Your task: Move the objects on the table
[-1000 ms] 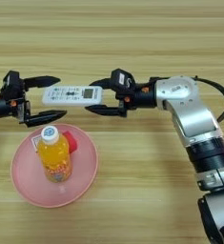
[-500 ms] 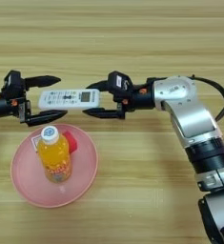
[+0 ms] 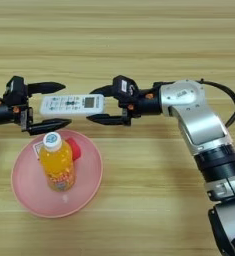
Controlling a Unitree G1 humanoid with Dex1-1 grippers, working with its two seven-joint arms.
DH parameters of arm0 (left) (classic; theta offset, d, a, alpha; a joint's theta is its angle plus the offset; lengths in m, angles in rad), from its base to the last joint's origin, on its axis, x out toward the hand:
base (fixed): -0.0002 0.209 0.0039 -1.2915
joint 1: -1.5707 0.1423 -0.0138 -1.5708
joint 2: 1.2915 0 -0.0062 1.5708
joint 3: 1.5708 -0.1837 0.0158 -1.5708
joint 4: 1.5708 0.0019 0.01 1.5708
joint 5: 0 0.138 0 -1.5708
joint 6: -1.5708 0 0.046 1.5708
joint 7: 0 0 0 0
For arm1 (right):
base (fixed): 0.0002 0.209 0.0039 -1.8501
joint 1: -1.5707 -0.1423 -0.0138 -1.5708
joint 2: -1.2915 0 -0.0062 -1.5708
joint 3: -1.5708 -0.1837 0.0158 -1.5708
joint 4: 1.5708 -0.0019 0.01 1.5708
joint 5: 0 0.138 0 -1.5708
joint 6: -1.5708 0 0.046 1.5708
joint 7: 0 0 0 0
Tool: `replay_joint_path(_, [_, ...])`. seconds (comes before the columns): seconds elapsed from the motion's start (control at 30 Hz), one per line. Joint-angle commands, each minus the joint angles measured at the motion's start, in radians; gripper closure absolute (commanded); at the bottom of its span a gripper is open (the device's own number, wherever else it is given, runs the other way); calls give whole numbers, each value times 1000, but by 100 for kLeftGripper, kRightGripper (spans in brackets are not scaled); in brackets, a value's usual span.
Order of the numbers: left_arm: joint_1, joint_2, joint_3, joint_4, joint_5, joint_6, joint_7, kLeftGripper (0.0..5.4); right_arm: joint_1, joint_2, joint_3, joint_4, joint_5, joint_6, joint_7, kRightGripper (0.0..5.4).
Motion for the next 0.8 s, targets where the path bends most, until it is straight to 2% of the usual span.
replay_joint_path(0.03, [-3, 16, -16, 6, 28, -4, -11, 0, -21, -8, -8, -19, 11, 8, -2, 248])
replay_joint_path(0.4, [-4, 14, -17, 14, 38, -11, -16, 0, -21, -7, -10, -23, 15, 9, -3, 248])
replay_joint_path(0.8, [-12, 4, -4, 16, 27, -23, -9, 123, -16, -7, -4, -21, 13, 7, -2, 248])
